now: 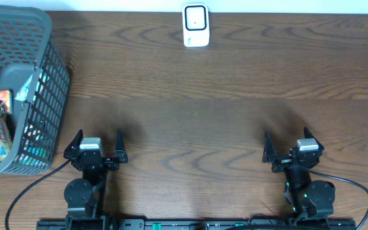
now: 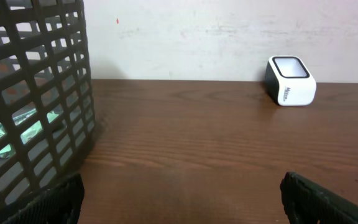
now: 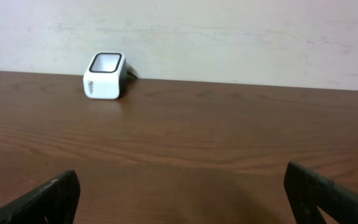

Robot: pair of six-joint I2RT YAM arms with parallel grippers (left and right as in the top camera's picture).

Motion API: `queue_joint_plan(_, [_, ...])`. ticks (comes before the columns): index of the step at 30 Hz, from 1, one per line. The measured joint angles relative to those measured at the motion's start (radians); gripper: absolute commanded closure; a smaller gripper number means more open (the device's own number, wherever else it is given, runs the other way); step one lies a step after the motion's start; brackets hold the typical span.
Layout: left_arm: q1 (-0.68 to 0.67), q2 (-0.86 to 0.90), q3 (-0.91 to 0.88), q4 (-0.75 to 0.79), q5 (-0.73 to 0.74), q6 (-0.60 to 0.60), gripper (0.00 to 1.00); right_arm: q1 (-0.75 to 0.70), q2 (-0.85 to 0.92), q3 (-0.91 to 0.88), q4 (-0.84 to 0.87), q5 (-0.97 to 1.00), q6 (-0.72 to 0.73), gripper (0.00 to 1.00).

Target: Scan the item barcode

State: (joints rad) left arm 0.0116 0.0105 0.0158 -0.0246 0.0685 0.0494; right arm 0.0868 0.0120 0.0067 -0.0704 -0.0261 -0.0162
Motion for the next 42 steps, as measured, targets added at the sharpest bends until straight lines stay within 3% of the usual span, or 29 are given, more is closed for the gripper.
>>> queue_joint_plan(32, [0.0,0.0,0.0,0.001,0.0,-0.001,0.0,0.0,0.0,0.0,0.0,0.0,0.0,0.01])
queue_joint_plan(38, [0.0,0.0,-0.001,0.034,0.122,-0.138,0.0,0.0,0.0,0.0,0.0,0.0,0.0,0.01])
queue_joint_plan(42, [0.0,0.003,-0.01,0.293,0.219,-0.272,0.0,0.0,0.0,0.0,-0.001,0.0,0.0,0.01])
